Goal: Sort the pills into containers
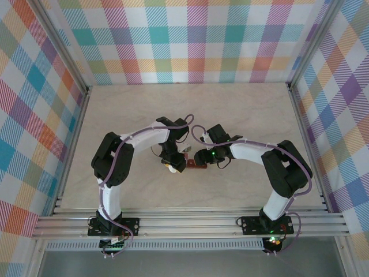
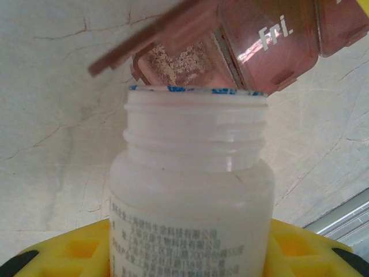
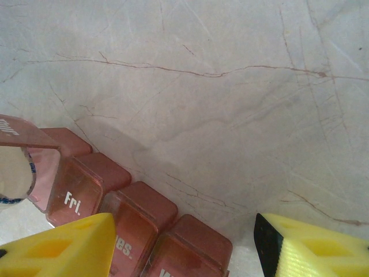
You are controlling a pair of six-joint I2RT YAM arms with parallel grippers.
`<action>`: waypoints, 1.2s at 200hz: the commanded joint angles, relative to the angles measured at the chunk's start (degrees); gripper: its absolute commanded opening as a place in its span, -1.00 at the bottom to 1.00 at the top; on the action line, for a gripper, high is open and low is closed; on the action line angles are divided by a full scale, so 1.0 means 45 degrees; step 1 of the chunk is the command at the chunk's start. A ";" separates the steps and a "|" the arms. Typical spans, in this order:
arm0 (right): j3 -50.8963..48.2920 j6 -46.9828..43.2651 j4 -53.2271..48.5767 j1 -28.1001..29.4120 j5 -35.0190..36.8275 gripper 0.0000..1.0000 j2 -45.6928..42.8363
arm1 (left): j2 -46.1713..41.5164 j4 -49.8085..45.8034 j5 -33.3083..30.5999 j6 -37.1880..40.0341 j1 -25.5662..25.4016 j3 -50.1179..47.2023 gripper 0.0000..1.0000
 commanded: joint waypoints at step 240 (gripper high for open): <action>0.0326 -0.0074 -0.0125 0.0095 -0.0392 0.33 0.0346 | 0.0838 -0.2091 -0.0787 0.0291 -0.0243 0.1589 -1.00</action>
